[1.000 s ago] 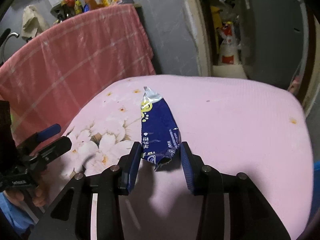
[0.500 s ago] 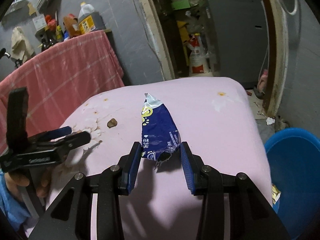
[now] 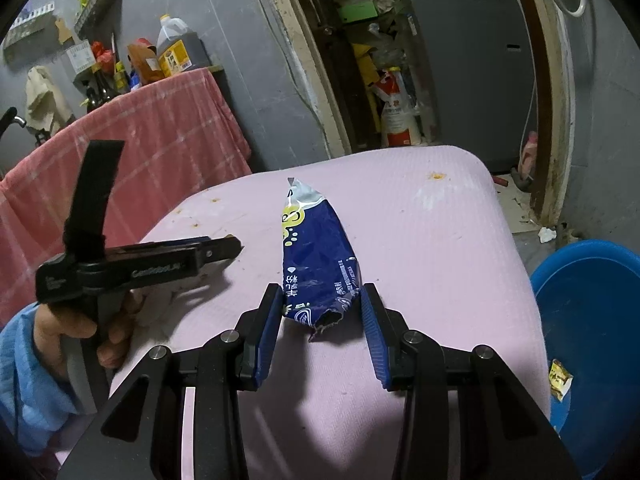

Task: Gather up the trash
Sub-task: 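Grasp the blue wrapper with the right tool while the left tool grasps the tan crumb, then carry the wrapper and crumb over the blue basin and open both tools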

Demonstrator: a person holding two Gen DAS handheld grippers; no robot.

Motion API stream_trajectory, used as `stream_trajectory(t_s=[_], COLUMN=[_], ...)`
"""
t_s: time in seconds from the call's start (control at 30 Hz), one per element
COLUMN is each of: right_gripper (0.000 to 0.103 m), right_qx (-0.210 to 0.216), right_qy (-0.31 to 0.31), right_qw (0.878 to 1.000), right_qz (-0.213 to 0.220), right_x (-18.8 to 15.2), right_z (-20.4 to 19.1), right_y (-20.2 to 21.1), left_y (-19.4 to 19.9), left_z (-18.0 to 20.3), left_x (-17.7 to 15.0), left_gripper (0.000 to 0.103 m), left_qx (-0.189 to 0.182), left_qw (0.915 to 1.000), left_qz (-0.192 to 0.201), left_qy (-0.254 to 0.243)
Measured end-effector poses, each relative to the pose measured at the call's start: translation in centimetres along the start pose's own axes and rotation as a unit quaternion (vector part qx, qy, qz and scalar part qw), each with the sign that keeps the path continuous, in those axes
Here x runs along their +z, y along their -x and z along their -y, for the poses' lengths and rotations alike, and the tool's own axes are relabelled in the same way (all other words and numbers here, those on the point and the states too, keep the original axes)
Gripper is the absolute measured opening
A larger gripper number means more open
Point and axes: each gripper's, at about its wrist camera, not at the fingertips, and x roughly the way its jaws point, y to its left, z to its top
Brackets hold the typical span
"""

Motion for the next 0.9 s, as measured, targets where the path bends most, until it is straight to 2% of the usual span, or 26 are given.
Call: stream_trajectory(t_s=[0.1, 0.17, 0.3, 0.43, 0.53, 0.6, 0.77, 0.9], right_gripper=[0.039, 0.046, 0.049, 0.049, 0.038, 0.037, 0.035, 0.035], right_qx=[-0.002, 0.001, -0.007, -0.018, -0.03, -0.025, -0.006, -0.001], right_qy=[0.002, 0.006, 0.019, 0.025, 0.026, 0.021, 0.001, 0.01], right_qw=[1.0, 1.0, 1.0, 0.999, 0.999, 0.999, 1.0, 0.997], right_qz=[-0.001, -0.004, -0.011, -0.017, -0.017, -0.011, 0.026, 0.073], right_x=[-0.1, -0.1, 0.0, 0.0, -0.2, -0.2, -0.2, 0.1], right_z=[0.0, -0.1, -0.5, -0.7, -0.7, -0.4, -0.2, -1.2], right_y=[-0.1, -0.1, -0.5, -0.9, -0.8, -0.4, 1.9, 4.5], left_y=[-0.3, -0.3, 0.1, 1.6, 3.5, 4.8, 8.5, 10.4], left_z=[-0.3, -0.1, -0.1, -0.1, 0.3, 0.8, 2.3, 3.7], left_x=[0.2, 0.3, 0.1, -0.8, -1.8, -2.5, -3.8, -4.4], left_gripper=[0.022, 0.014, 0.014, 0.014, 0.014, 0.014, 0.014, 0.014], left_qx=[-0.002, -0.009, -0.017, -0.014, -0.026, -0.031, -0.035, -0.045], left_qw=[1.0, 1.0, 0.9999, 0.9993, 0.9974, 0.9956, 0.9883, 0.9834], left_qz=[-0.002, -0.003, 0.003, 0.033, 0.067, 0.089, 0.149, 0.176], left_qy=[0.0, -0.002, 0.002, 0.007, 0.007, 0.008, 0.002, -0.007])
